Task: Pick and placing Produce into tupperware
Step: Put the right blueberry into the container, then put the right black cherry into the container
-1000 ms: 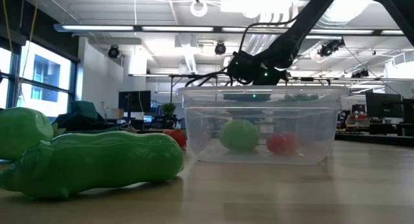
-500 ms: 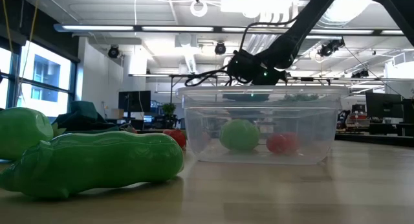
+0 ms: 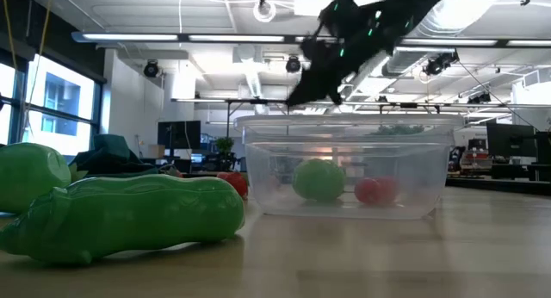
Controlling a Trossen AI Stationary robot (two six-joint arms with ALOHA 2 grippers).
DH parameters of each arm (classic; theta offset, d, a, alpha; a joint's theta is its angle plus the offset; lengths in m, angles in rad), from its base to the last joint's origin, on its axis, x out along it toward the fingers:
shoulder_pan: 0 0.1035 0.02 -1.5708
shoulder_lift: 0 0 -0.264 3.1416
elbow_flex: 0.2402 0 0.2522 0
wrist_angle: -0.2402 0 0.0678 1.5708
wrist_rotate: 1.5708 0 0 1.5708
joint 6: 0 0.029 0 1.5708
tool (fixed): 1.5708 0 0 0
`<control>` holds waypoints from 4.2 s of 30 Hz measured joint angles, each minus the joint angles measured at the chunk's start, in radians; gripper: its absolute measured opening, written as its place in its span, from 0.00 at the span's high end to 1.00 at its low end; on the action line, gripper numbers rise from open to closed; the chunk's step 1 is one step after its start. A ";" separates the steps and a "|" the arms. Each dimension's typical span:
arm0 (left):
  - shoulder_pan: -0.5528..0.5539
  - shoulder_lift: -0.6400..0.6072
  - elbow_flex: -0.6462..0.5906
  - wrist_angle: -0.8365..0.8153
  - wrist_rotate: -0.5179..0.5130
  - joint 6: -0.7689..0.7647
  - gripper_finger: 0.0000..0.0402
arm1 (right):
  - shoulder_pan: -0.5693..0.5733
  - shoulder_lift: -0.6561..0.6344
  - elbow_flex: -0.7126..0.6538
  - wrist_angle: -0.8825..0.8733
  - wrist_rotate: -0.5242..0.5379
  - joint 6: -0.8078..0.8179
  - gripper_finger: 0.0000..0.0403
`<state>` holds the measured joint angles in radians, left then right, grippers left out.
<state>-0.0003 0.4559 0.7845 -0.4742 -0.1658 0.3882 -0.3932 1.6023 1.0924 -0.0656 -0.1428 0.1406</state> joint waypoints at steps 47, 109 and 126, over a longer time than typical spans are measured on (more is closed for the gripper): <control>0.000 0.000 0.000 0.000 0.000 0.000 1.00 | 0.596 0.165 0.000 -0.438 0.082 0.035 0.90; 0.000 0.000 0.000 0.000 0.000 0.000 1.00 | 0.216 0.198 0.000 -0.397 -0.150 -0.309 0.72; 0.000 0.000 0.000 0.000 0.000 0.000 1.00 | 0.256 0.198 0.000 -0.383 -0.021 -0.429 0.72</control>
<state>-0.0005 0.4559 0.7845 -0.4740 -0.1658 0.3882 -0.1371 1.8008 1.0927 -0.4483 -0.1643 -0.2880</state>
